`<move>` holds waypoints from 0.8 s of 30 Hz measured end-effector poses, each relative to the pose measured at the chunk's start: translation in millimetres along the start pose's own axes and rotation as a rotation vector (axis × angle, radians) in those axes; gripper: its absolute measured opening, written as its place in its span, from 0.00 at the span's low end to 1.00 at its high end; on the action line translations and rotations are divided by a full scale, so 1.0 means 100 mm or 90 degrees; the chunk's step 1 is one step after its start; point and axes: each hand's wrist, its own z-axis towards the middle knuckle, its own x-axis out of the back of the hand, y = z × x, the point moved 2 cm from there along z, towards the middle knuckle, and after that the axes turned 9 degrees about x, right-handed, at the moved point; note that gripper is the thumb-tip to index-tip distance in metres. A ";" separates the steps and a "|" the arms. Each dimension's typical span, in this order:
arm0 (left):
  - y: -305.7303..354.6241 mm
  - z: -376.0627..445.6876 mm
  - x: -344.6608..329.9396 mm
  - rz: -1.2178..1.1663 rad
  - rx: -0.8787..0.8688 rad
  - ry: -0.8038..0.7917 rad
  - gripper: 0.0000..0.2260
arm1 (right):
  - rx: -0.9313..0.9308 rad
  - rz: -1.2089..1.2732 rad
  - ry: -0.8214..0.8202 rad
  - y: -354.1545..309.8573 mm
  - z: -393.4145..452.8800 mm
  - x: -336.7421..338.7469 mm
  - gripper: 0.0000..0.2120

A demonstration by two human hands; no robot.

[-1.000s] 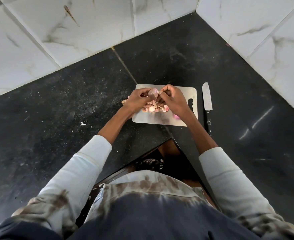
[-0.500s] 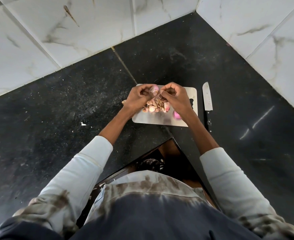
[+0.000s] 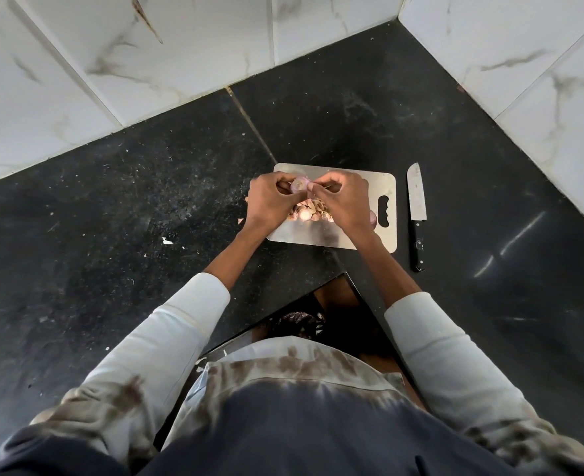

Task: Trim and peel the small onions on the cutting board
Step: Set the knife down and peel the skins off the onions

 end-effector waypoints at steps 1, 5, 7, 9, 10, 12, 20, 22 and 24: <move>0.01 0.00 0.00 -0.002 0.000 -0.002 0.15 | -0.006 -0.002 0.012 -0.01 0.00 0.00 0.12; 0.05 0.00 0.01 -0.022 0.001 -0.015 0.14 | -0.009 0.026 0.037 -0.02 0.00 -0.01 0.11; 0.07 0.01 0.01 -0.043 0.001 -0.036 0.13 | -0.016 0.030 0.032 0.00 0.00 0.00 0.11; 0.06 0.03 0.01 -0.055 0.004 -0.066 0.14 | -0.014 0.038 0.019 0.02 0.02 0.02 0.12; 0.04 0.04 0.02 -0.056 0.003 -0.082 0.14 | -0.009 0.042 0.010 0.02 0.03 0.02 0.12; 0.03 0.06 0.04 -0.053 -0.012 -0.117 0.14 | -0.006 0.050 -0.008 0.01 0.03 0.04 0.11; 0.01 0.08 0.07 -0.066 0.004 -0.212 0.16 | -0.041 0.130 -0.032 0.05 0.04 0.07 0.10; 0.01 0.07 0.06 -0.088 0.029 -0.234 0.18 | -0.048 0.135 -0.029 0.08 0.05 0.07 0.11; 0.00 0.07 0.06 -0.141 0.052 -0.247 0.18 | -0.063 0.139 -0.023 0.13 0.05 0.06 0.11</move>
